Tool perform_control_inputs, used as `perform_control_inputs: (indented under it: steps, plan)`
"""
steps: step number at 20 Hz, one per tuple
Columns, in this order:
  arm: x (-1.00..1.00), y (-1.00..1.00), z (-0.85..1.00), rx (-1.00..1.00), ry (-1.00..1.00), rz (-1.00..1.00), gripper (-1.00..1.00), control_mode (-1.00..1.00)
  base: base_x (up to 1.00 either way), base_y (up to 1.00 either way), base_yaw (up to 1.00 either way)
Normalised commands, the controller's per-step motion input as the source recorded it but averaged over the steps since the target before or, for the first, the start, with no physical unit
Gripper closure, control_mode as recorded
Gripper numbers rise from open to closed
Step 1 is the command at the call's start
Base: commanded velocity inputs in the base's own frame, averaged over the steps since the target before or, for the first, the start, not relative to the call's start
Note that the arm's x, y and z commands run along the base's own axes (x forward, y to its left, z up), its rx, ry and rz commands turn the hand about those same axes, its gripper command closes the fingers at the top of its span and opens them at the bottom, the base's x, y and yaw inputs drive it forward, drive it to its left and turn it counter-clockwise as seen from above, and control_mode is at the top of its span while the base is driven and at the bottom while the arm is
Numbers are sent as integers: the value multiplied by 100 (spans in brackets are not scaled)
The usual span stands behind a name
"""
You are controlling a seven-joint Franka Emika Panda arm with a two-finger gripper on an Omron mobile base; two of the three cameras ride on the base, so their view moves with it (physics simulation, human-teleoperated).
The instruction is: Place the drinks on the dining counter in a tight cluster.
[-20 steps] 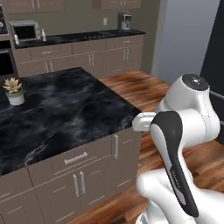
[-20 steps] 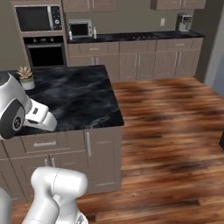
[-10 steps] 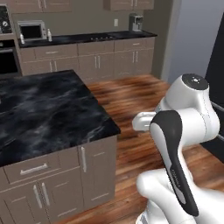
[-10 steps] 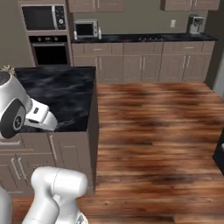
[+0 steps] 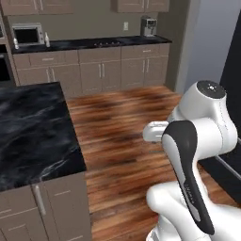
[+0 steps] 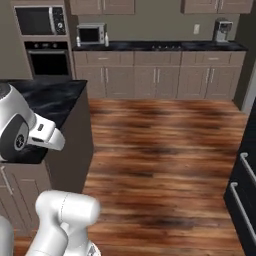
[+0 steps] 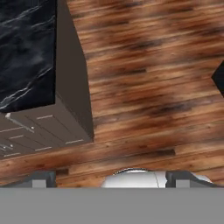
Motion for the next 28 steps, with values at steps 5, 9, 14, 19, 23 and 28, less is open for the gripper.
perform_control_inputs:
  steps: [5,9,14,19,23,28]
  plan:
    - [0,0,0,0,0,0,-100,100,100,-100,24]
    - [0,0,0,0,0,0,-100,100,100,-95,19]
    - [0,0,0,0,0,0,-100,100,100,-25,28]
    - [0,0,0,0,0,0,-100,100,100,-1,22]
    - [0,0,0,0,0,0,-100,100,100,-31,0]
    - [0,0,0,0,0,0,-100,100,100,-10,0]
